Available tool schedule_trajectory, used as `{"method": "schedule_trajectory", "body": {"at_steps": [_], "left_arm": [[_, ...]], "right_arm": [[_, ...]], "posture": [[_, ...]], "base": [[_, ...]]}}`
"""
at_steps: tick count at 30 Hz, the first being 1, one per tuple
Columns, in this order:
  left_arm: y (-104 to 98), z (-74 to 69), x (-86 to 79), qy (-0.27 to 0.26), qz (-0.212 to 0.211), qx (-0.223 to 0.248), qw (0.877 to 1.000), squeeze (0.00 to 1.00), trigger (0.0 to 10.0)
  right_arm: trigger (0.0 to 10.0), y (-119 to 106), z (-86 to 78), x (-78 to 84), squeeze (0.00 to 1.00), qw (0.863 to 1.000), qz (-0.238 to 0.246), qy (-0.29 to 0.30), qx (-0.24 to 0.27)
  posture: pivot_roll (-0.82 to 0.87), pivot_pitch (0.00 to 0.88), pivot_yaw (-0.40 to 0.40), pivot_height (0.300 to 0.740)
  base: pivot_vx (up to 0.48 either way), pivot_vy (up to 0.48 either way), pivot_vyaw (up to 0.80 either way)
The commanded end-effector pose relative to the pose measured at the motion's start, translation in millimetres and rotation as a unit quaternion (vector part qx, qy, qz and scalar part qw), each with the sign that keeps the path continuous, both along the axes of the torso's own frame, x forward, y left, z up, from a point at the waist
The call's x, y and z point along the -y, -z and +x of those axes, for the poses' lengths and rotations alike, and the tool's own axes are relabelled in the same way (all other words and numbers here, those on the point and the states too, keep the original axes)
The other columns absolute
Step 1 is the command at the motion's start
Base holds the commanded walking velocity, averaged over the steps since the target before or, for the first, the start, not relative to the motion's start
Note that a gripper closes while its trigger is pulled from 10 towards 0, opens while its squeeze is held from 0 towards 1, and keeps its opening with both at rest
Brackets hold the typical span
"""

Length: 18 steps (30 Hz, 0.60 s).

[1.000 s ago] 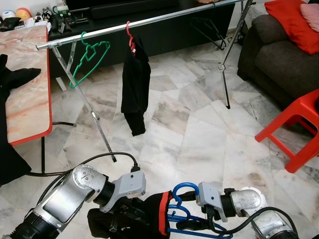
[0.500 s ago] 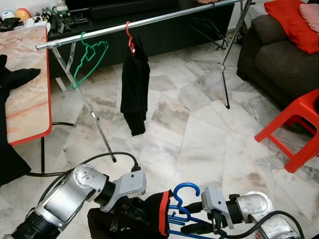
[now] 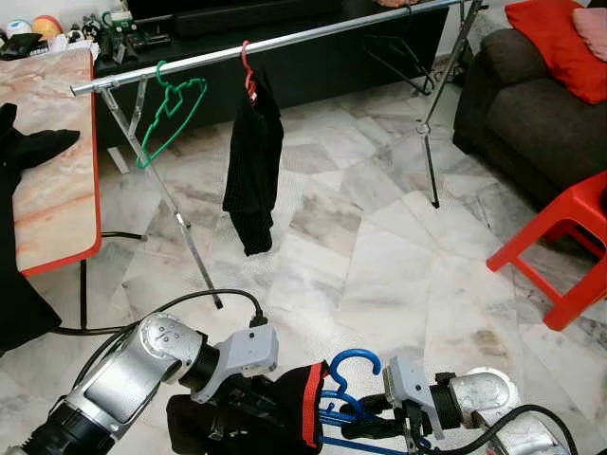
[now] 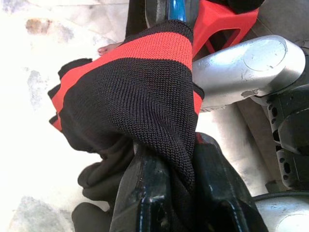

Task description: Hang hanger

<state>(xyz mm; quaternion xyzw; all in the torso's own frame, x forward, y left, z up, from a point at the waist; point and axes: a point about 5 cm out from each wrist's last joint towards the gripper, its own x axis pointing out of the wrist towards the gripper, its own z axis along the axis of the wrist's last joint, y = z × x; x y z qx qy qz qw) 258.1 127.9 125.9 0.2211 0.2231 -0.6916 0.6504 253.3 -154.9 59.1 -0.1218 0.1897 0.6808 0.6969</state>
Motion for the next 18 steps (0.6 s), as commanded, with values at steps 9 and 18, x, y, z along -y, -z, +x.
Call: {"method": "schedule_trajectory", "body": {"at_steps": [9, 18], "left_arm": [[-7.7, 0.7, 5.0, 0.018, -0.008, 0.013, 1.0, 0.0, 10.0], [-11.0, 2.6, 7.4, 0.023, -0.008, 0.029, 0.999, 0.0, 10.0]], "right_arm": [[0.0, 1.0, -1.5, -2.2, 0.0, 1.0, 0.006, 0.001, 0.007], [0.0, 3.1, -0.8, -0.5, 0.0, 1.0, -0.005, 0.007, 0.014]], "posture": [[-0.02, 0.15, 0.039, 0.74], [-0.02, 0.152, 0.035, 0.74]], "base": [[0.0, 0.0, 0.0], [0.0, 0.0, 0.0]]}}
